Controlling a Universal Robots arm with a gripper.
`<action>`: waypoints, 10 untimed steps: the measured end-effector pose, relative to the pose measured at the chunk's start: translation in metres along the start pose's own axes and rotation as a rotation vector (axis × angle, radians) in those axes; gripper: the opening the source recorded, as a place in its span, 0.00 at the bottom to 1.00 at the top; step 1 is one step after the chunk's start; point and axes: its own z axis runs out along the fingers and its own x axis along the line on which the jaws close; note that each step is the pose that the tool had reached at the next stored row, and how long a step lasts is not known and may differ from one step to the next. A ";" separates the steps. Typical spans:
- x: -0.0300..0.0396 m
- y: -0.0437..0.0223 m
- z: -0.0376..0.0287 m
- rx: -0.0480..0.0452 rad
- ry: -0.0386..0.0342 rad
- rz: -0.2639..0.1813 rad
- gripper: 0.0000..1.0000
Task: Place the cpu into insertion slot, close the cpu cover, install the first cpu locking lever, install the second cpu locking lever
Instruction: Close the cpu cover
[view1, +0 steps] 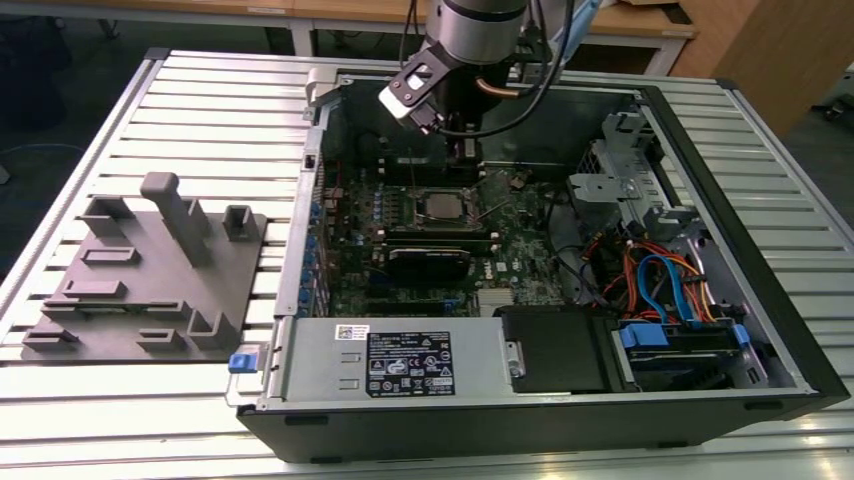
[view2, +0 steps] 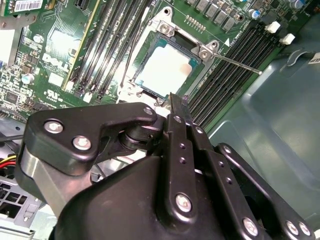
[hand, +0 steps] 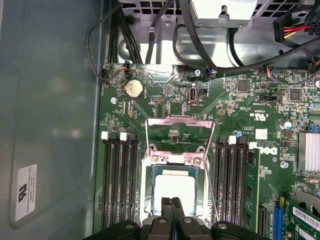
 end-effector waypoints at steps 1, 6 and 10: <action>0.0000 0.0000 -0.0008 -0.0001 0.0000 0.000 0.10; 0.0003 0.0001 -0.0066 -0.0001 0.0001 0.000 0.10; 0.0005 0.0001 -0.0101 -0.0001 0.0001 0.000 0.10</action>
